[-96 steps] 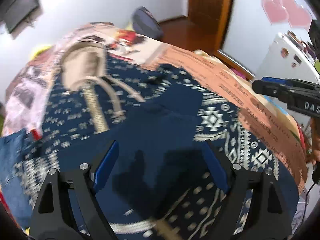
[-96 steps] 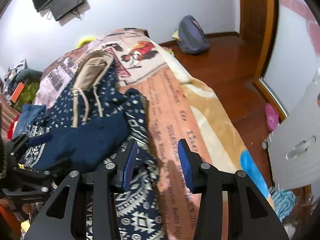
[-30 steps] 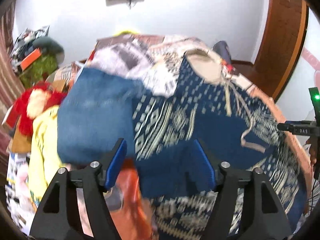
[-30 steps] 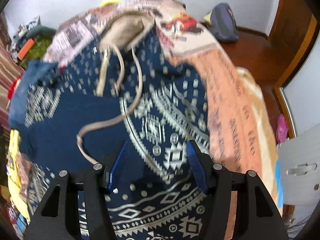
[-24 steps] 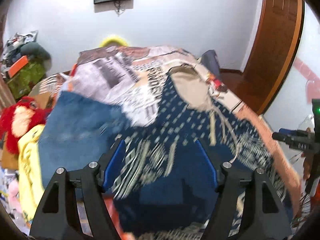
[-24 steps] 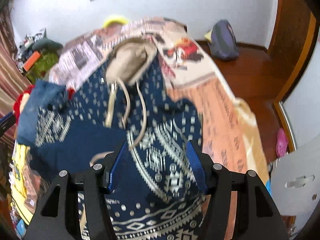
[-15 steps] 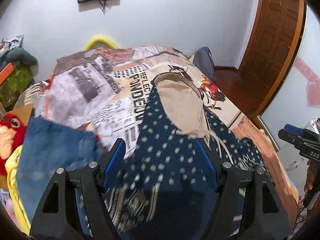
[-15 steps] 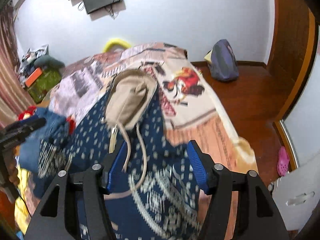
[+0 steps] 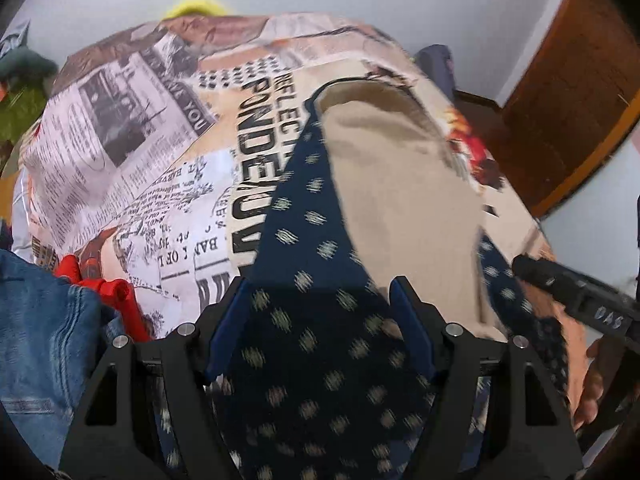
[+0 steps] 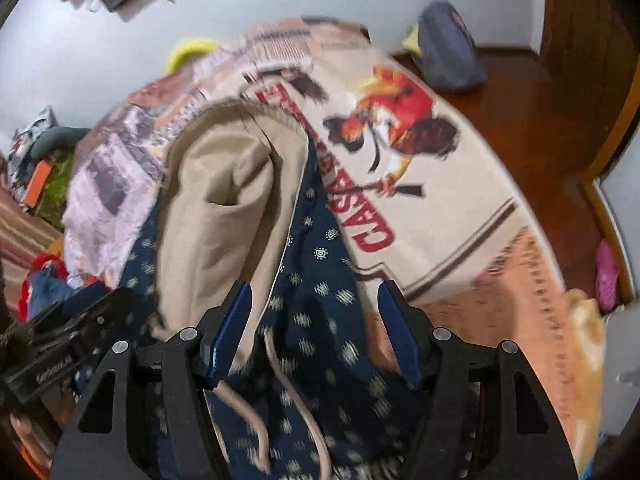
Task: Fold large clothes
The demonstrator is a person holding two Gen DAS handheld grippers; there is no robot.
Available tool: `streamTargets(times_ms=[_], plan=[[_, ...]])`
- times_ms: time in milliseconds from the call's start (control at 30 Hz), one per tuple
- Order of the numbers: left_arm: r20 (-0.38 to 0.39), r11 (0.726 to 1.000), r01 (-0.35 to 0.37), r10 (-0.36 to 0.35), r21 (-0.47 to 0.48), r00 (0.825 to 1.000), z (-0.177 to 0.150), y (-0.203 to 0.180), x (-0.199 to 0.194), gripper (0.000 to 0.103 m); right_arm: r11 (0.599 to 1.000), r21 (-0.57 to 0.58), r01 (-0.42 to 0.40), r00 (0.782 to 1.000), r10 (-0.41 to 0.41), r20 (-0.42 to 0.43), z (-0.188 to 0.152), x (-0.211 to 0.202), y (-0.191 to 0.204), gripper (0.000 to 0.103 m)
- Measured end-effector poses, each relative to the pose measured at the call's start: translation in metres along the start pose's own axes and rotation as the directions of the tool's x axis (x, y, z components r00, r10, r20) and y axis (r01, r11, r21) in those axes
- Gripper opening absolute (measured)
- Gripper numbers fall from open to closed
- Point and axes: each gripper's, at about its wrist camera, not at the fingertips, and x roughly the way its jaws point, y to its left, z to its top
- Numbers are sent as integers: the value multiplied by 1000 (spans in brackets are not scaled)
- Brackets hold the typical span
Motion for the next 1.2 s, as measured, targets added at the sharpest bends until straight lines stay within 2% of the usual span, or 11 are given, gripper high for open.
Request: streamTargets(times_ms=[67,133,267,300,333,433,500,667,867,1067,1200], plan=[[-17,999,-22,22,-27,1000,3,5,14,71,1000,7,29,999,-29,-28,2,21,2,62],[-47,998,-2,-1,-58,999,3,10,29,71,999,20,45,998,-44,-48,0,35,1,62],[-22,994,39,-41,-100,999,-1,16,33,75,1000,-3,31,1000,-31,-4,-8,38,-1,61],[-11,995,41,-42,-96,999,-4,16,33,75,999,-15,29,1000,-29,-2,-10,36,-2,56],[-4,995,38,-39,-91,999,-5,15,32,74,1000,-14,23,1000,-23,-5,-11,35,-3,45],[17,997,48,-47,-56,999,-9,11,23,49,1000,-22,13,999,-14,-31,-14,29,-4,10],[9,995,77,-77,-56,997,-10,8,14,10,999,-42,20,1000,-21,-15,-16,18,-3,9],[42,998,61,-61,3,997,-13,-7,-29,8,997,-58,-41,998,44,52,-21,-31,-4,8],[94,992,108,-114,68,989,-38,-20,-102,8,980,-179,-83,986,107,128,-52,-104,13,8],[102,978,129,-147,162,984,-100,-26,-167,8,962,-250,-112,979,150,137,-103,-149,13,8],[86,975,91,-110,204,990,-146,-25,-178,8,953,-287,-99,983,139,123,-139,-159,10,8]])
